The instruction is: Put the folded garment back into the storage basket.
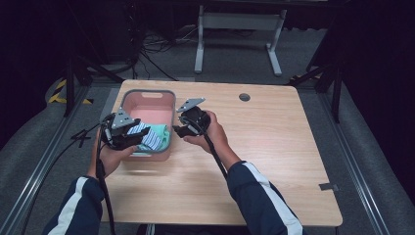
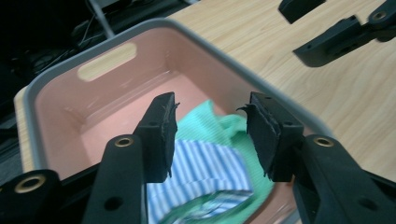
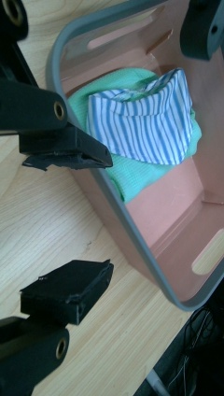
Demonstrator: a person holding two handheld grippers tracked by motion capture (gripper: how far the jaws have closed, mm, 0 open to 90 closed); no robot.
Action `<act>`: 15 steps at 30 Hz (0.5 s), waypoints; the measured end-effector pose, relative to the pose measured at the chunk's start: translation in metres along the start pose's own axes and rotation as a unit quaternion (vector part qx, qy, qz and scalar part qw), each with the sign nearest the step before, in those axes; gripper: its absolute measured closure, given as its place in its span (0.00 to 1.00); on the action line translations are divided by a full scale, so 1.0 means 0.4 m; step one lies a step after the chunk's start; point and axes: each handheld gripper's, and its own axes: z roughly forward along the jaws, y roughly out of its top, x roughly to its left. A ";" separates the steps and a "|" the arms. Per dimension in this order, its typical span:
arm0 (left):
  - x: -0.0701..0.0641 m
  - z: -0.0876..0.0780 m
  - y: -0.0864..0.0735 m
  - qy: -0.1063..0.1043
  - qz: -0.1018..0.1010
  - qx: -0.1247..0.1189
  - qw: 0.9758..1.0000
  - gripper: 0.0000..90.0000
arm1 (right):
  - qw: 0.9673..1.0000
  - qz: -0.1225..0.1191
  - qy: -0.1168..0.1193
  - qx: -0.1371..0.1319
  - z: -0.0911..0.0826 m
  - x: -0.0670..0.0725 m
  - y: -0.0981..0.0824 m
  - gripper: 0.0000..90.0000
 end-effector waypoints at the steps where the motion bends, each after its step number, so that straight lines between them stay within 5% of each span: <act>1: -0.003 -0.001 0.002 0.000 0.001 -0.002 1.000 0.57 | 1.000 -0.003 -0.003 0.001 -0.004 -0.002 -0.003 0.47; 15: -0.091 0.016 0.024 -0.037 0.014 -0.009 0.999 0.43 | 0.999 -0.027 -0.034 0.015 -0.070 -0.028 -0.054 0.44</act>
